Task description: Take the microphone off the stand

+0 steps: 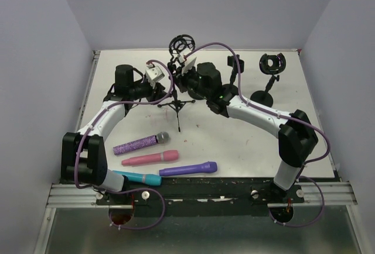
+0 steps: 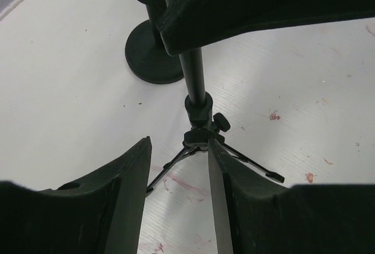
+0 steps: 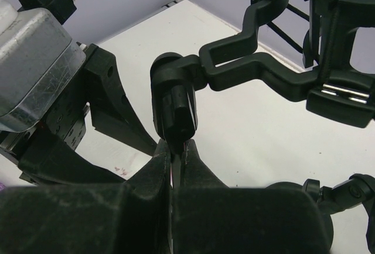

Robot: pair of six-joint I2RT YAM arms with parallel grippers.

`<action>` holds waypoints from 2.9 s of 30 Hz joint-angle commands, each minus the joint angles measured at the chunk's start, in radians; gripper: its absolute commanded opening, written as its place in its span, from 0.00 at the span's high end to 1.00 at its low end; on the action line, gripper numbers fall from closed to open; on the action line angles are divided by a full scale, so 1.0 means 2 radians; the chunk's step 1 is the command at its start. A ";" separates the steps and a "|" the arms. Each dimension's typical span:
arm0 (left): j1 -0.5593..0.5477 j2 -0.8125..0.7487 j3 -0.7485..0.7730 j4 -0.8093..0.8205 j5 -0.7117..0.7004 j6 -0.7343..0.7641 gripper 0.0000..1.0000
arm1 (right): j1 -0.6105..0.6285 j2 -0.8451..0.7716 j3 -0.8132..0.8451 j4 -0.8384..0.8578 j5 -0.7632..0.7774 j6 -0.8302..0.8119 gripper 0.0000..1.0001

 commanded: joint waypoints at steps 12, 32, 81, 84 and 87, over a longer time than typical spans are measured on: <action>-0.002 -0.034 -0.017 -0.031 -0.011 0.034 0.43 | 0.008 0.008 0.030 0.015 -0.015 0.010 0.99; 0.008 0.018 0.071 -0.080 0.049 -0.079 1.00 | 0.008 0.017 0.039 0.011 -0.019 0.006 0.99; 0.111 -0.113 0.087 -0.287 -0.048 -0.338 0.02 | 0.008 0.128 0.155 0.073 -0.003 -0.044 0.75; 0.111 -0.126 0.080 -0.287 -0.059 -0.328 0.02 | 0.008 0.091 0.111 0.049 -0.012 -0.054 0.50; 0.111 -0.137 0.074 -0.286 -0.068 -0.322 0.02 | 0.008 0.045 0.067 0.008 -0.013 -0.063 0.32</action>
